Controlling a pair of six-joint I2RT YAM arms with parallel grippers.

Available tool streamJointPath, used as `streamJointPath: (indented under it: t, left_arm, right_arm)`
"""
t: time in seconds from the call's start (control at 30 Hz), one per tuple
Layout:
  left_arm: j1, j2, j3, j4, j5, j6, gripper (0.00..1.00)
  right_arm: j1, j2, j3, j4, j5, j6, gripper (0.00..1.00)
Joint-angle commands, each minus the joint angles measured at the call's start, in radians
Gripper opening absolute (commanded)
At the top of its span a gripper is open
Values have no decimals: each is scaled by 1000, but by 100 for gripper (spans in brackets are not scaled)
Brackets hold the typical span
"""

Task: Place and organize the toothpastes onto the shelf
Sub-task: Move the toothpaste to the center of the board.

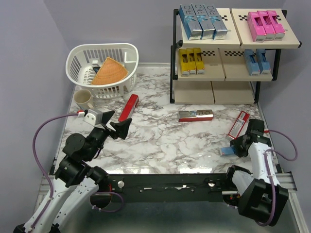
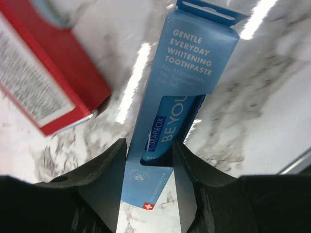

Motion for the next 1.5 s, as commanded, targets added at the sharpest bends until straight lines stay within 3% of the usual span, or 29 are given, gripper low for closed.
streamJointPath:
  t: [0.0,0.27,0.47,0.67,0.8,1.0,1.2,1.47]
  left_arm:
    - [37,17,-13,19,34,-5,99]
    - [108,57,-25,44,100,-25,99]
    - [158,92,-36,65,133,-35,99]
    - [194,108,-59,95,145,-28,99]
    - [201,129,-65,107,162,-27,99]
    - [204,149,-77,115,166,-21,99]
    - [206,160,-83,125,168,-7,99]
    - [206,186,-91,139,176,-8,99]
  right_arm:
    - [173,30,-24,56,-91,-29,50]
    - [604,202,38,142,-104,-36,49]
    - [940,504,277,108,89,-173,49]
    - [1195,635,425,150,221,-377,52]
    - [1281,598,414,180,291,-383,70]
    - [1359,278,214,323,342,-320,89]
    - [1432,8,-27,473,310,-175,95]
    - [1580,61,-92,406,471,37,94]
